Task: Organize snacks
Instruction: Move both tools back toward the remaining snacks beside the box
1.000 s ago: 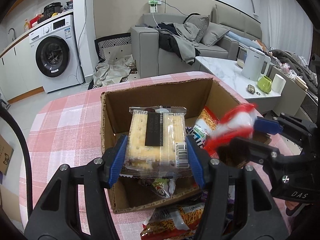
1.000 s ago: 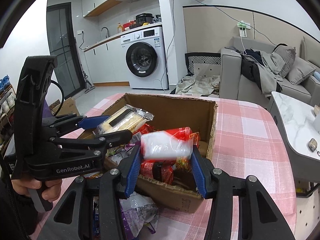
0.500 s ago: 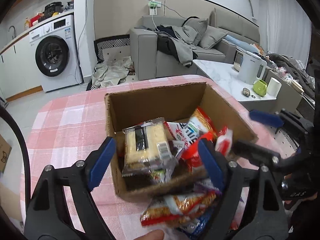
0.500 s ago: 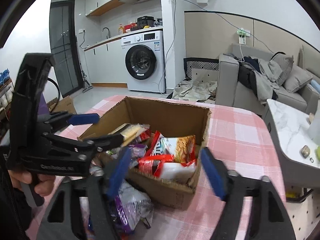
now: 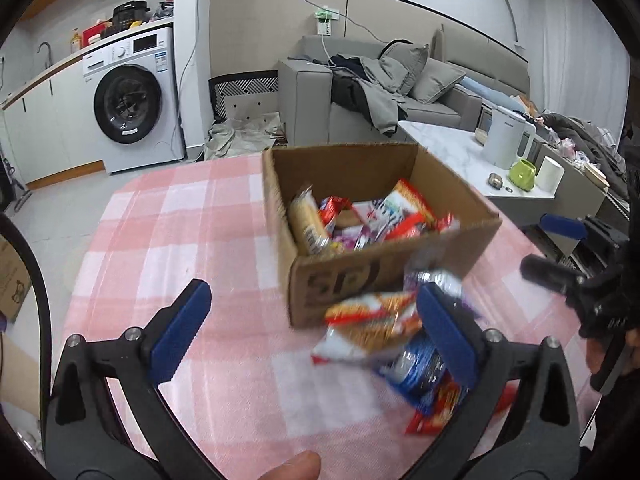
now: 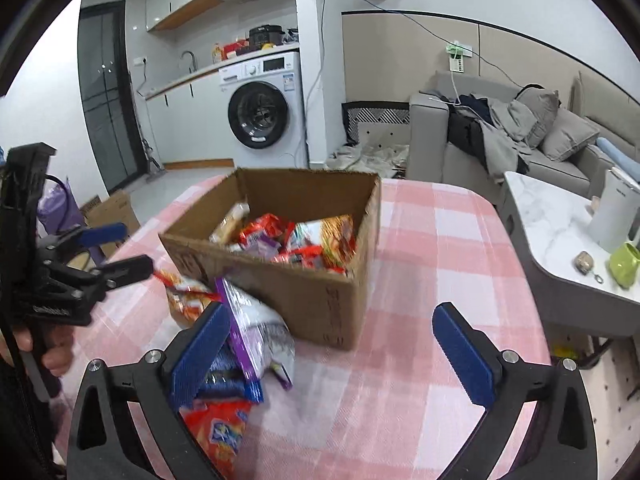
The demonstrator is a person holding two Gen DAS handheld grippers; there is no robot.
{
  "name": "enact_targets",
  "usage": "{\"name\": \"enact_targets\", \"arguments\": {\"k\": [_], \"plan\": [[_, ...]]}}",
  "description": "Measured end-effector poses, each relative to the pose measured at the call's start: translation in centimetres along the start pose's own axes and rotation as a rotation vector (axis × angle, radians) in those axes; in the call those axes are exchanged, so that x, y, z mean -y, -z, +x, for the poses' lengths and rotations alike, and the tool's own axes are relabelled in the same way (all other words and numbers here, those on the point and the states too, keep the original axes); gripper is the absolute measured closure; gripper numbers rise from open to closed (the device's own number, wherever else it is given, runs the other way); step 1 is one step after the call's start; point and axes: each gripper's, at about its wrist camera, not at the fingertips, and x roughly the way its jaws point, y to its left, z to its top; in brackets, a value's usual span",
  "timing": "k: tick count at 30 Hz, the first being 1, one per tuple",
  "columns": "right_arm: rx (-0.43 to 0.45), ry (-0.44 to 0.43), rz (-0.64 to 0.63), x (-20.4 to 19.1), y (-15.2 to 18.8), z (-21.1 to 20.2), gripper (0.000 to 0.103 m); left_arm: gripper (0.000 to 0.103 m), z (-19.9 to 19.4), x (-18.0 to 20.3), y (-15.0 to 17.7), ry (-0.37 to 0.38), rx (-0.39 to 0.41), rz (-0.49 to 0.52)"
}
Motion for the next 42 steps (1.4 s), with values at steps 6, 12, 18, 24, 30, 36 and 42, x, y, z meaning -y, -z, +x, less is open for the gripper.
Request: {"name": "enact_targets", "arguments": {"k": [6, 12, 18, 24, 30, 36, 42], "plan": [[-0.016, 0.026, -0.02, -0.2, 2.1, -1.2, 0.0, 0.001, -1.7, -1.2, 2.1, -0.016, -0.016, -0.018], [-0.026, -0.018, 0.006, -0.4, 3.7, -2.6, 0.0, 0.001, -2.2, -1.3, 3.6, -0.007, -0.042, -0.042], [-0.051, -0.042, -0.018, -1.7, 4.6, -2.6, 0.0, 0.001, -2.2, -0.1, 4.8, 0.003, -0.074, -0.016], [-0.062, -0.094, -0.042, -3.0, 4.7, -2.7, 0.0, 0.001, -2.4, 0.7, 5.2, 0.008, -0.093, 0.011], [-0.097, -0.122, -0.069, -4.5, 5.2, -1.9, 0.0, 0.001, -2.1, 1.0, 5.4, 0.009, -0.108, 0.016], [-0.172, -0.192, -0.088, -5.7, 6.5, 0.0, 0.0, 0.001, -1.4, 0.7, 5.7, 0.003, -0.128, 0.008], [-0.232, -0.218, -0.089, -6.7, 7.7, 2.2, 0.0, 0.001, -0.9, 0.7, 6.0, 0.008, -0.14, 0.014]]}}
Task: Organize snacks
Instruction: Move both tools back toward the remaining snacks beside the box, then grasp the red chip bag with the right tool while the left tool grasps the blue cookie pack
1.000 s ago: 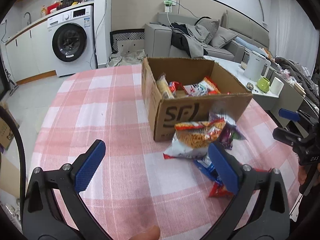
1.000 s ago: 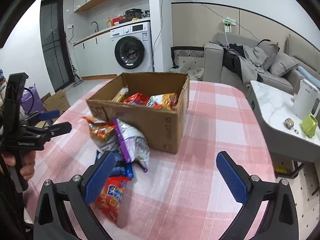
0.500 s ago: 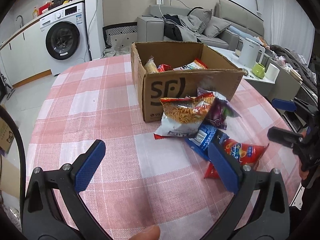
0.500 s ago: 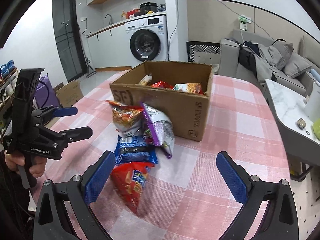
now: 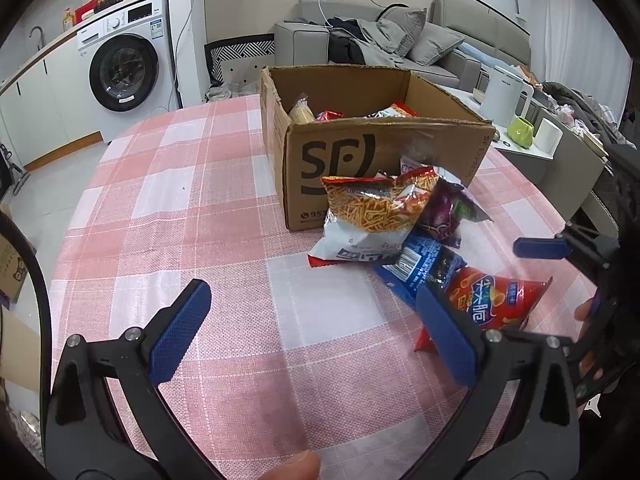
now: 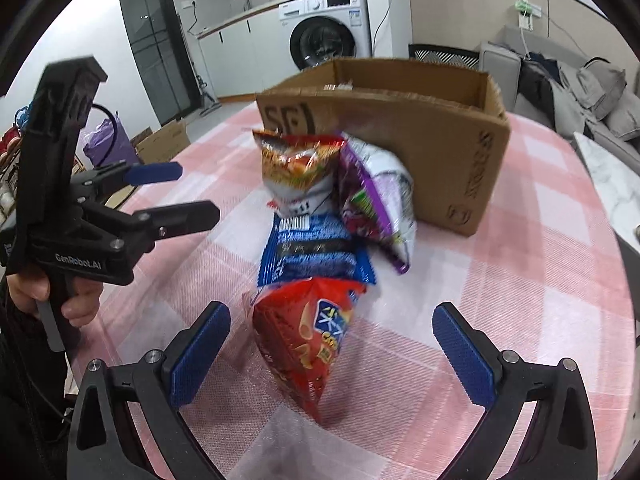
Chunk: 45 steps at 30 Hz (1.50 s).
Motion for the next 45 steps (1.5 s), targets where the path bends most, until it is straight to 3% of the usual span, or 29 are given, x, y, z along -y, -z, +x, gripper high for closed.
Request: {"name": "enact_targets", "arguments": {"k": [8, 18, 22, 30, 45], "plan": [[-0.055, 0.029, 0.016, 0.4, 0.5, 2.2, 0.0, 0.001, 1.2, 0.1, 0.3, 0.003, -0.027, 0.002], [-0.062, 0.08, 0.067, 4.8, 1.1, 1.5, 0.0, 0.001, 2.1, 0.1, 0.6, 0.006, -0.043, 0.004], [-0.047, 0.063, 0.108, 6.0, 1.1, 1.5, 0.0, 0.001, 2.5, 0.2, 0.7, 0.013, -0.05, 0.005], [-0.033, 0.01, 0.084, 4.3, 0.8, 2.2, 0.002, 0.001, 3.0, 0.8, 1.2, 0.022, -0.065, 0.021], [-0.011, -0.034, 0.087, 3.5, 1.2, 2.2, 0.043, 0.001, 3.0, 0.9, 1.6, 0.023, -0.067, 0.023]]}}
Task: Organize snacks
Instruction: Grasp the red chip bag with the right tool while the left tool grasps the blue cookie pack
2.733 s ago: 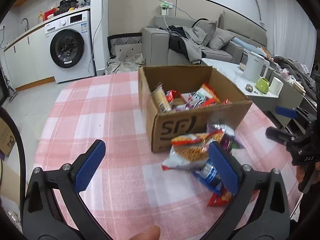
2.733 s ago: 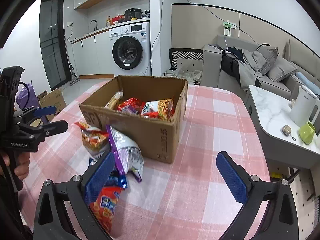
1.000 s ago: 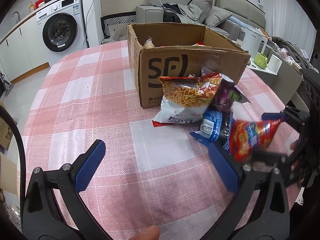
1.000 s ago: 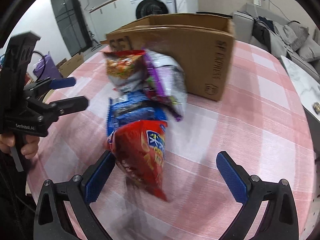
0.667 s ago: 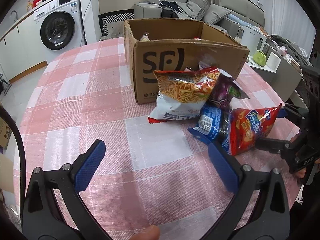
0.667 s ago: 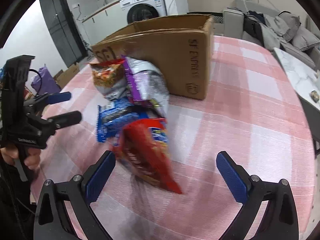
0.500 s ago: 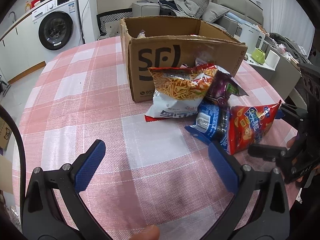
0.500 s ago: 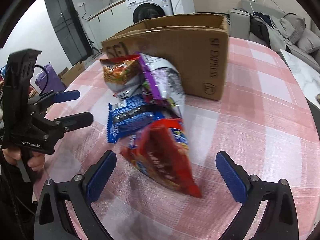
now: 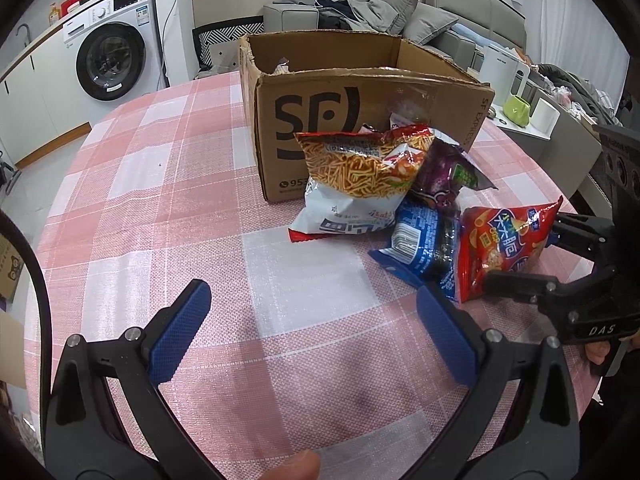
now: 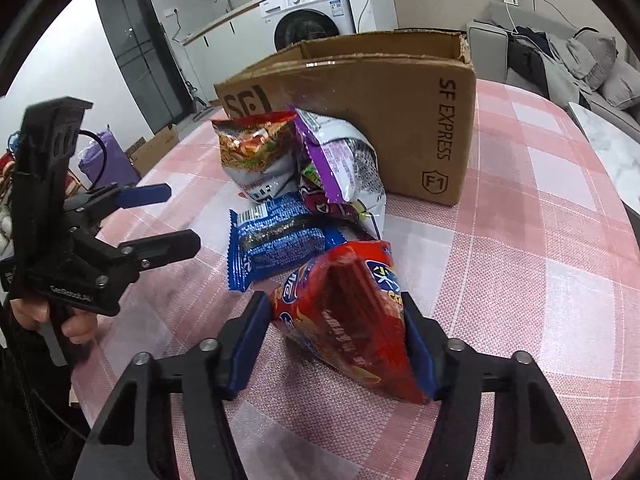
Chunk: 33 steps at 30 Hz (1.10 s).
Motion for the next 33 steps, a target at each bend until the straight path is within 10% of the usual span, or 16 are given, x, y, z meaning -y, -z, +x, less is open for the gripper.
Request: {"name": "enact_targets", "arguments": {"k": [4, 33], "plan": [[0.018, -0.019, -0.004, 0.2, -0.1, -0.6, 0.057, 0.001, 0.0, 0.0, 0.0, 0.001, -0.001, 0.001], [0.148, 0.028, 0.11, 4.8, -0.5, -6.1, 0.058, 0.001, 2.4, 5.7, -0.5, 0.094, -0.033, 0.12]]}}
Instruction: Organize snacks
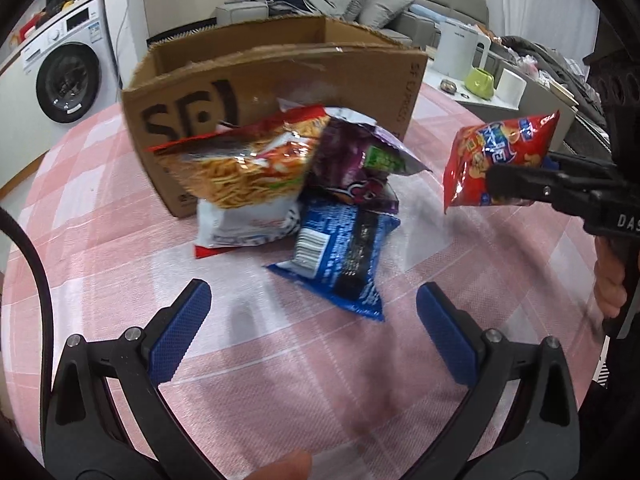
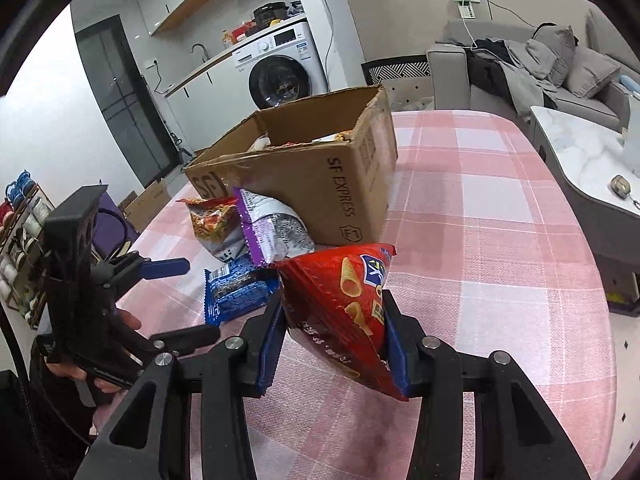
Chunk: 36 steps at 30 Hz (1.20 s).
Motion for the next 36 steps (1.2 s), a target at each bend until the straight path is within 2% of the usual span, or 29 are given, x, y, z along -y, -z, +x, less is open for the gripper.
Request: {"name": "enact_targets", "arguments": {"k": [4, 6, 8, 14, 17, 20, 22, 24, 27, 36], "plan": [[-0.004, 0.001, 0.006, 0.3, 0.1, 0.0, 0.058, 0.004, 1.1, 0.4, -0.6, 0.012, -0.012, -0.006], [-0.006, 0.004, 0.005, 0.3, 0.0, 0.1, 0.058, 0.014, 1.5, 0.9, -0.9, 0.027, -0.023, 0.008], [-0.007, 0.003, 0.007, 0.4, 0.0, 0.1, 0.058, 0.018, 1.6, 1.4, -1.2, 0.056, -0.027, 0.027], [-0.011, 0.006, 0.016, 0.6, 0.1, 0.3, 0.058, 0.021, 1.7, 3.1, -1.6, 0.121, -0.025, 0.057], [-0.013, 0.008, 0.018, 0.7, 0.1, 0.4, 0.058, 0.021, 2.3, 3.7, -1.9, 0.093, -0.038, 0.075], [-0.012, 0.008, 0.019, 0.7, 0.1, 0.4, 0.058, 0.022, 2.8, 4.0, -2.2, 0.097, -0.041, 0.074], [-0.012, 0.009, 0.021, 0.8, 0.1, 0.5, 0.058, 0.028, 3.4, 4.4, -2.5, 0.085, -0.044, 0.076], [-0.013, 0.009, 0.024, 0.9, 0.1, 0.5, 0.058, 0.047, 3.7, 4.3, -2.5, 0.06, -0.047, 0.081], [-0.012, 0.01, 0.026, 1.0, 0.1, 0.5, 0.058, 0.062, 3.5, 4.0, -2.5, 0.079, -0.035, 0.067], [0.011, 0.013, 0.016, 0.6, -0.1, 0.0, 0.058, 0.062, 2.5, 3.7, -1.2, 0.097, -0.009, 0.052]]}}
